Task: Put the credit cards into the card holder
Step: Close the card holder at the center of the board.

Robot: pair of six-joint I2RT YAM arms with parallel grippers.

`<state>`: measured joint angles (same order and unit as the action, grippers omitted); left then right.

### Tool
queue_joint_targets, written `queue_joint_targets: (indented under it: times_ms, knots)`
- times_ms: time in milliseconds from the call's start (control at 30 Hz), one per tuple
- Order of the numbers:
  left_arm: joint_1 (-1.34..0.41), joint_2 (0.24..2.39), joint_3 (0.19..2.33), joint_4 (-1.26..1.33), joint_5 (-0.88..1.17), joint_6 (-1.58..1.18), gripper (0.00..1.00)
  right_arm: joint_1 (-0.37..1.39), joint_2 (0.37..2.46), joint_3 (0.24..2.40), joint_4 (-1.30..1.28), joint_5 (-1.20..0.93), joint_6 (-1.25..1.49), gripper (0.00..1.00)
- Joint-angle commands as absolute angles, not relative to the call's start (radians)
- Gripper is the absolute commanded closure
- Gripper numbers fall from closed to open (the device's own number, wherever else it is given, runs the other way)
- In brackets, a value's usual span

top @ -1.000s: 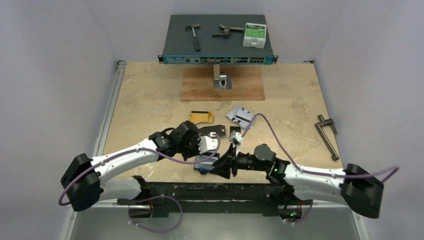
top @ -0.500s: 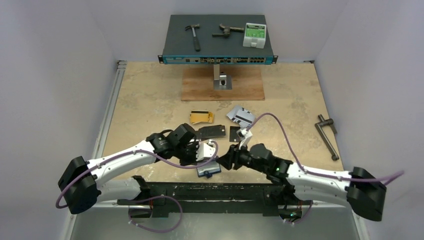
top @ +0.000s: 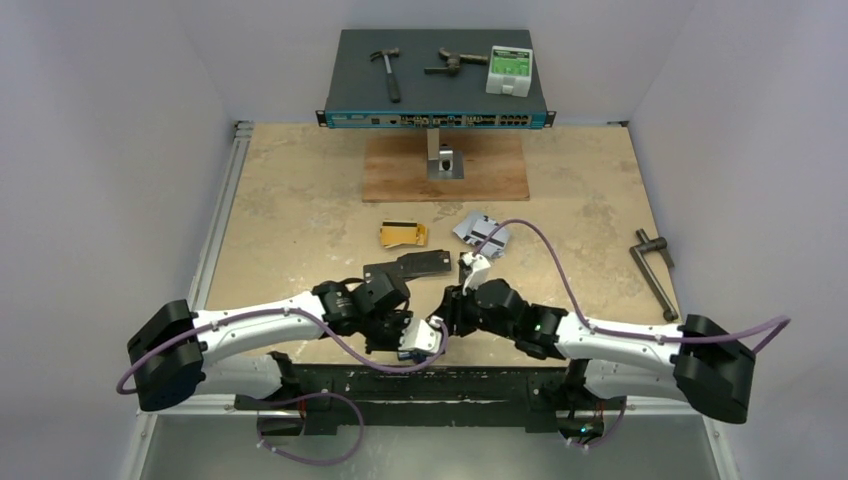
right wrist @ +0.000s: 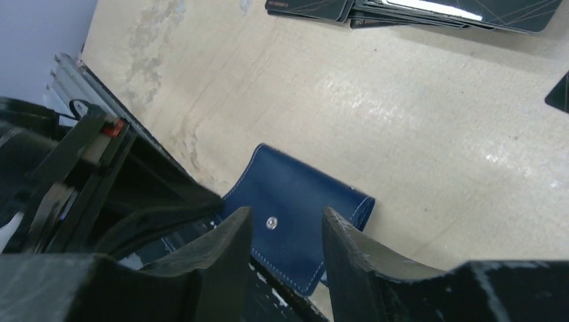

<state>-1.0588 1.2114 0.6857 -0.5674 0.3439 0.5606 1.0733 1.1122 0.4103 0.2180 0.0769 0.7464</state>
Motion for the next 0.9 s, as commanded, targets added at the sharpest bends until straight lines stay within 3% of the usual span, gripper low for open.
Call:
queue_joint_targets:
  times_ms: [0,67,133,233,367,533,700,867]
  knots:
    - [-1.038,1.229,0.741,-0.545,0.275,0.500,0.97,1.109,0.927,0.387,0.114,0.124,0.770,0.53]
    - [-1.004,1.220,0.766,-0.572,0.257,0.438,1.00,1.114,0.798,0.342,0.088,0.125,0.785,0.47]
    - [-0.984,1.209,0.792,-0.635,0.257,0.403,0.96,1.114,0.694,0.303,0.083,0.129,0.828,0.42]
    - [-0.984,1.230,0.850,-0.760,0.265,0.346,0.91,1.113,0.708,0.290,0.083,0.077,0.916,0.40]
    - [-0.950,1.340,1.017,-0.959,0.286,0.346,0.88,1.115,0.869,0.344,0.059,-0.054,0.922,0.47]
    - [-0.843,1.291,1.098,-0.984,0.373,0.424,0.72,1.115,0.977,0.329,0.168,-0.163,0.944,0.56]
    - [-0.689,1.379,1.116,-0.897,0.397,0.468,0.70,1.114,1.067,0.271,0.308,-0.221,1.014,0.64]
    - [-0.680,1.406,1.013,-0.701,0.389,0.545,0.71,1.059,1.249,0.292,0.368,-0.261,1.018,0.79]
